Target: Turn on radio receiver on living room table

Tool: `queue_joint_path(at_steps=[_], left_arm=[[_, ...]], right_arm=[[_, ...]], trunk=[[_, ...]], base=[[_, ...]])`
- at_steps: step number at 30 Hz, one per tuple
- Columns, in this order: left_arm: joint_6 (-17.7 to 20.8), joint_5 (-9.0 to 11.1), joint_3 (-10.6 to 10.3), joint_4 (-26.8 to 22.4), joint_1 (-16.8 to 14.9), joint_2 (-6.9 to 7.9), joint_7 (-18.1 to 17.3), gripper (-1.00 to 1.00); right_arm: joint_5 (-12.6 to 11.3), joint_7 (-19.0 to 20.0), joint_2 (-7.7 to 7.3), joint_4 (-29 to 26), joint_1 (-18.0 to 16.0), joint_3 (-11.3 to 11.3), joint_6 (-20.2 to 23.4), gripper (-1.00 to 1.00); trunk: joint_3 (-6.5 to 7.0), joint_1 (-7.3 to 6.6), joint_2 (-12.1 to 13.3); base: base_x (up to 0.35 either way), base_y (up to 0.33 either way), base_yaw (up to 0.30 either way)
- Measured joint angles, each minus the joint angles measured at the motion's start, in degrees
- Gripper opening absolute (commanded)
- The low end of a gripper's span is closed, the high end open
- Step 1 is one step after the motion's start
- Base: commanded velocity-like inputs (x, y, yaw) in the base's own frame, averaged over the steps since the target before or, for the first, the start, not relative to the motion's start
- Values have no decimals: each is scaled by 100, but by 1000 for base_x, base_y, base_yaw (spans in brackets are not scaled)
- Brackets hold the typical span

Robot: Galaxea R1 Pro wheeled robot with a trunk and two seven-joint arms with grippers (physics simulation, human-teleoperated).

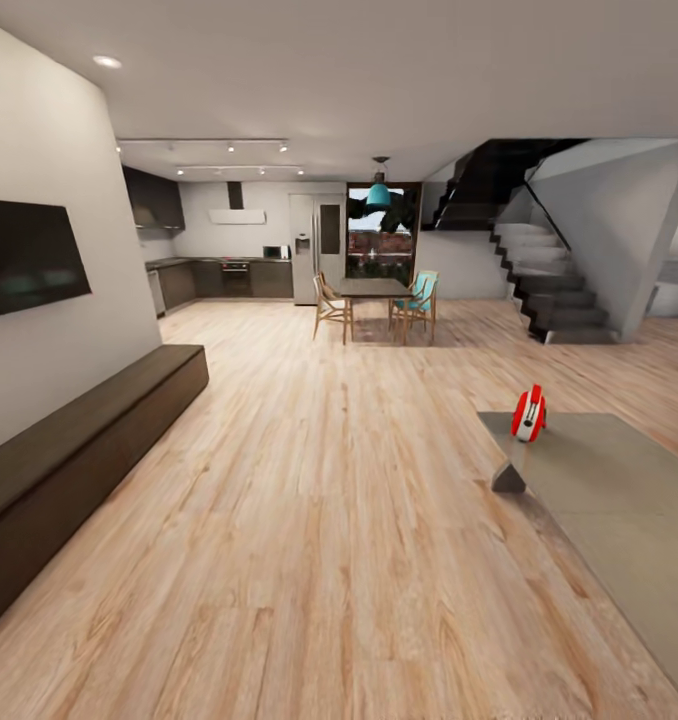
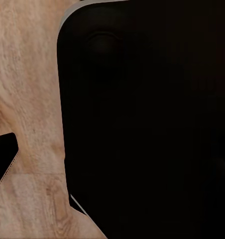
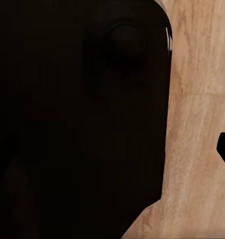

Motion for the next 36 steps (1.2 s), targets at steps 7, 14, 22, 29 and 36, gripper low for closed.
queue_joint_path(at_steps=[7,14,22,29,36], left_arm=[[0,-4,1,0,0,0,0,100],[1,-4,-5,-5,0,3,0,100],[5,-4,-7,-8,0,0,6,100],[5,-4,-2,-9,0,0,57,100],[41,18,-10,-4,0,5,74,100]], right_arm=[[-1,0,0,0,0,0,0,100],[-9,0,0,1,0,-8,0,100],[-10,0,0,0,-1,-9,0,100],[-3,0,-15,0,-1,4,0,100],[0,0,-21,0,-1,9,0,100]], trunk=[[0,0,0],[0,0,0],[0,0,0],[0,0,0],[0,0,0]], base=[[0,0,-282],[0,0,-282],[0,0,-164],[6,0,-14],[242,6,0]])
